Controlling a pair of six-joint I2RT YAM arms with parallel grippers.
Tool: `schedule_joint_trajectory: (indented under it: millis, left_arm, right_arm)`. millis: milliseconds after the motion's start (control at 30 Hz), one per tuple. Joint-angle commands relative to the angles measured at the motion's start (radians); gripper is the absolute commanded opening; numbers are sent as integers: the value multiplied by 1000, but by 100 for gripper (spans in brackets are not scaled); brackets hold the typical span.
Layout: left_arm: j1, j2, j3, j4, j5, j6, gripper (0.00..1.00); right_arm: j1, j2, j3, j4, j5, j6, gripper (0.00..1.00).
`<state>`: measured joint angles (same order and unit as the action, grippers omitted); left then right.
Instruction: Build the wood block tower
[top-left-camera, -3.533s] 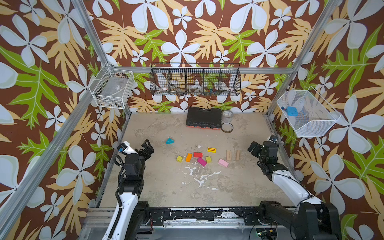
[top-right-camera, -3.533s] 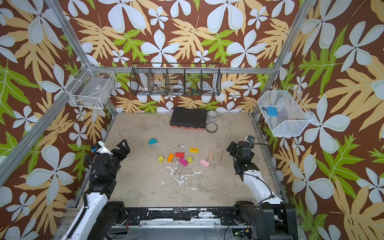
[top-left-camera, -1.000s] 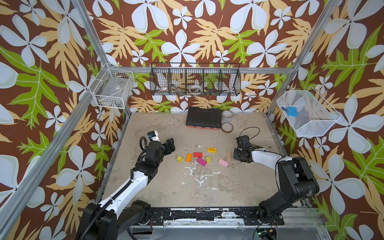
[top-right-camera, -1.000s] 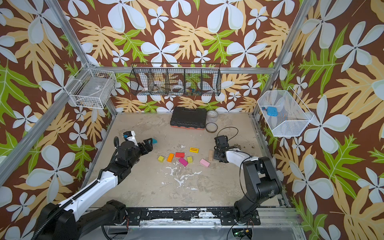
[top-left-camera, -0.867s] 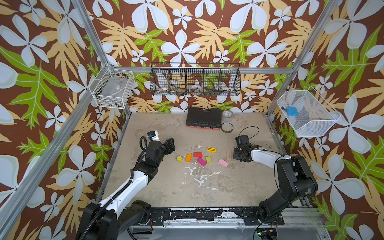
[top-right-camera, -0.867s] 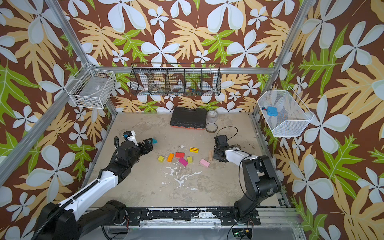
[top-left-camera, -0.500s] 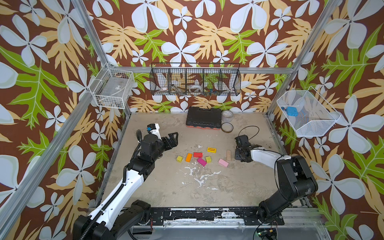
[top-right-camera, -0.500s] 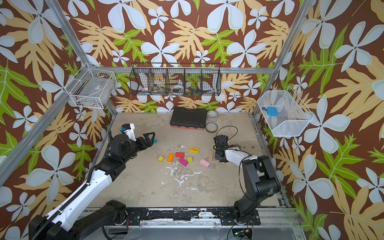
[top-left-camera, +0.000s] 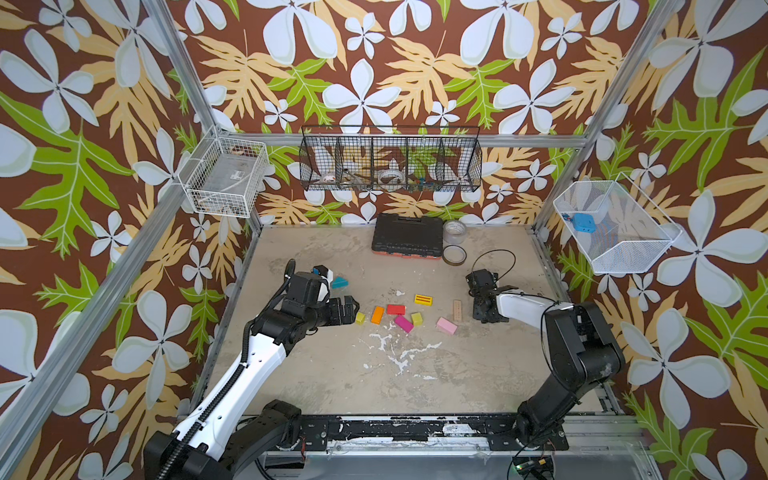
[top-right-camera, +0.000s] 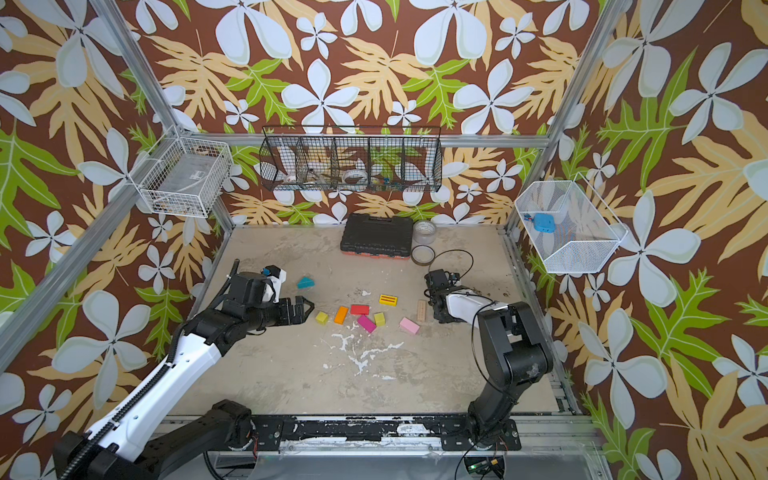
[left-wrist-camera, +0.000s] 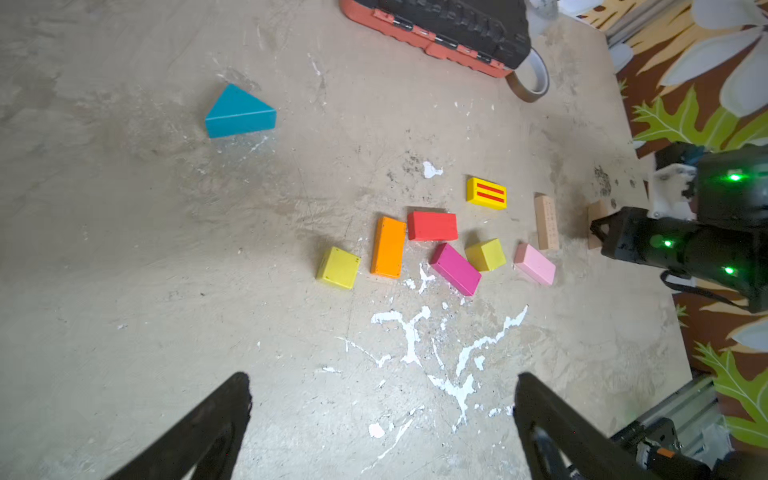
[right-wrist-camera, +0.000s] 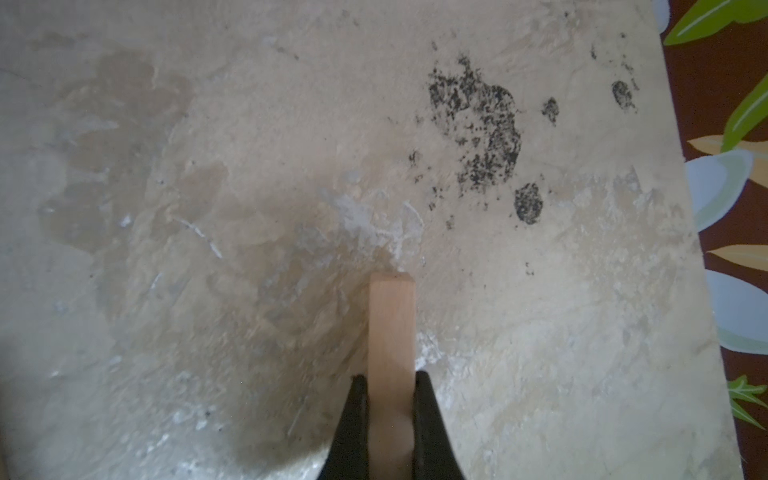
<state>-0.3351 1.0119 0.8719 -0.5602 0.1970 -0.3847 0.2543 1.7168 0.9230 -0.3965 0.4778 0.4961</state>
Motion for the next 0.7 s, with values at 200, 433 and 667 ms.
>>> schedule_joint_trajectory:
  millis: [200, 433, 667]
  left_arm:
    - [-2, -81, -30, 10, -39, -12, 100]
    - [-2, -98, -33, 12, -58, -17, 100]
    - [-1, -65, -33, 13, -38, -12, 100]
  right_arm:
    - [35, 53, 25, -44, 17, 3, 0]
    - [79, 109, 62, -62, 27, -7, 6]
    - [114, 156, 97, -77, 32, -22, 19]
